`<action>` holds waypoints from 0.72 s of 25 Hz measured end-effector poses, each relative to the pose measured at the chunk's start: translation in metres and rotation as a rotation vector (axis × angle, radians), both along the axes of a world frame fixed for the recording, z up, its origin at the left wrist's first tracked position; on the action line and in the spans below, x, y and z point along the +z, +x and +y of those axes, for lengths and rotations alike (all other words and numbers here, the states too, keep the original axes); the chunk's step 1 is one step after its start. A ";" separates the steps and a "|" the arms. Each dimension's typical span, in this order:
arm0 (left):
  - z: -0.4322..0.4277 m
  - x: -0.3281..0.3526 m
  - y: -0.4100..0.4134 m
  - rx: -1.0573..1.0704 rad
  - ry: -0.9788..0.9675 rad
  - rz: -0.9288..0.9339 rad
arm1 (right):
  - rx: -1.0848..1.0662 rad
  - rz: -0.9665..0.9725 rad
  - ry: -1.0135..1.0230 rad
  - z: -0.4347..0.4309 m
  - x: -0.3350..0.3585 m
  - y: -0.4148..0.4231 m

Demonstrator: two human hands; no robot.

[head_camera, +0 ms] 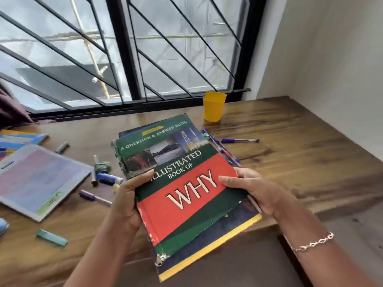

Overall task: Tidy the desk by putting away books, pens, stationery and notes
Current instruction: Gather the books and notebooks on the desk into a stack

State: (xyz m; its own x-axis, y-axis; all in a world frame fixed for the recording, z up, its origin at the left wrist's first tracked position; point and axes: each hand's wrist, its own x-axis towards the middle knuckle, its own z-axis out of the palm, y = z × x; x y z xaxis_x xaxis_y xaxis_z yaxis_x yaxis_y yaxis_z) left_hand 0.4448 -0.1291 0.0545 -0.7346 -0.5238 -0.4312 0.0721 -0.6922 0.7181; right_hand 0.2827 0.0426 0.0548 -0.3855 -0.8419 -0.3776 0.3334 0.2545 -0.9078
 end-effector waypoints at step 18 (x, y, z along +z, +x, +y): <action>0.154 0.004 -0.095 0.086 -0.063 0.048 | -0.793 -0.427 -0.098 0.230 -0.077 -0.090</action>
